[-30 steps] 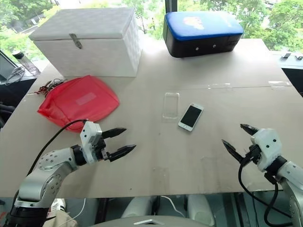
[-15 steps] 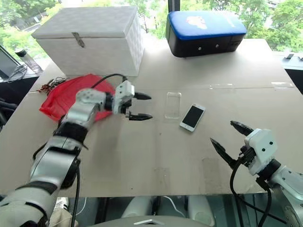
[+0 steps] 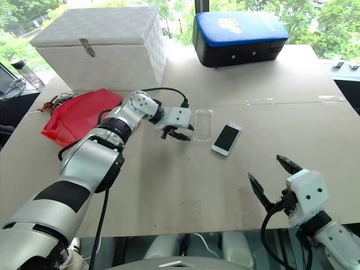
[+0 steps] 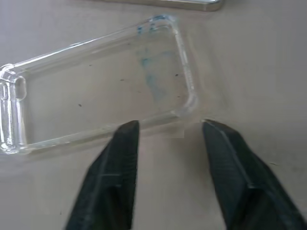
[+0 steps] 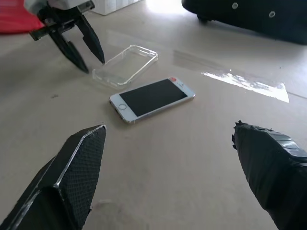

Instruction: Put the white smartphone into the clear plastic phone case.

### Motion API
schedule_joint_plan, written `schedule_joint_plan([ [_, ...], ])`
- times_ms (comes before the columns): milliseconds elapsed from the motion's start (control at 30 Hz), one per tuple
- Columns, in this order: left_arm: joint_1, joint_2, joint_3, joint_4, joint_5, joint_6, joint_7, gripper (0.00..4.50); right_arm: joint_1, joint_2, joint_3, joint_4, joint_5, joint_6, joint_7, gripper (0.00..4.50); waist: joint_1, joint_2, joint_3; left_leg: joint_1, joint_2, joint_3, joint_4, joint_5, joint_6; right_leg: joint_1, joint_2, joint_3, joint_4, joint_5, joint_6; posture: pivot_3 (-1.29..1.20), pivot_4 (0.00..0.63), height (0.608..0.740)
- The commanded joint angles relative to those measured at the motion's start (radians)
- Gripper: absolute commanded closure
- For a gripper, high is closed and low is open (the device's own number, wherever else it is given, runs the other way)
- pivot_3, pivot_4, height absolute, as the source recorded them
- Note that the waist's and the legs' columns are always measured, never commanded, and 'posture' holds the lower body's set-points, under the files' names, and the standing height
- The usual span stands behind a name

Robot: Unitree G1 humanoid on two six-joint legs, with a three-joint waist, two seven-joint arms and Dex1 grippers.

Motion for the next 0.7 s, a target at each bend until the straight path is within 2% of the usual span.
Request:
schedule_joint_plan([
  [33, -0.019, -0.016, 0.034, 0.006, 0.008, 0.042, 0.007, 4.39, 0.018, 0.021, 0.026, -0.058, -0.031, -0.038, -0.027, 0.00, -0.001, 0.000, 0.000, 0.000, 0.000, 0.000, 0.000, 0.000, 0.000, 0.000, 0.000, 0.000, 0.000, 0.000, 0.000, 0.00, 0.150, 0.740],
  [233, -0.011, -0.034, 0.084, -0.002, -0.012, 0.035, -0.036, 4.39, 0.007, 0.036, 0.080, -0.041, -0.092, -0.059, -0.050, 0.00, -0.001, 0.000, 0.000, 0.000, 0.000, 0.000, 0.000, 0.000, 0.000, 0.000, 0.000, 0.000, 0.000, 0.000, 0.000, 0.00, 0.150, 0.740],
  [300, -0.026, -0.031, 0.109, -0.003, -0.031, 0.054, -0.122, 4.39, -0.002, 0.036, 0.083, -0.040, -0.096, -0.056, -0.052, 0.00, -0.001, 0.000, 0.000, 0.000, 0.000, 0.000, 0.000, 0.000, 0.000, 0.000, 0.000, 0.000, 0.000, 0.000, 0.000, 0.00, 0.150, 0.740],
  [400, -0.043, -0.013, 0.139, -0.017, -0.043, -0.010, -0.131, 3.54, -0.006, 0.033, 0.077, -0.039, -0.091, -0.055, -0.044, 0.00, -0.001, 0.000, 0.000, 0.000, 0.000, -0.001, 0.000, 0.000, 0.000, 0.000, 0.000, 0.000, 0.000, 0.000, 0.000, 0.00, 0.150, 0.740],
  [533, -0.050, -0.011, 0.146, -0.021, -0.021, -0.089, -0.114, 1.90, -0.018, 0.022, 0.059, -0.023, -0.072, -0.052, -0.025, 0.00, 0.000, 0.000, 0.000, 0.000, 0.000, -0.001, 0.001, 0.000, 0.000, 0.000, -0.001, -0.001, 0.000, 0.000, 0.000, 0.00, 0.150, 0.740],
  [700, -0.061, -0.026, 0.086, -0.009, 0.069, -0.118, -0.053, 1.90, 0.038, 0.003, 0.010, -0.038, -0.033, -0.065, 0.027, 0.00, 0.001, 0.000, 0.000, 0.000, -0.001, -0.001, 0.001, 0.000, 0.000, 0.000, -0.001, -0.001, 0.000, 0.000, 0.000, 0.00, 0.150, 0.740],
])
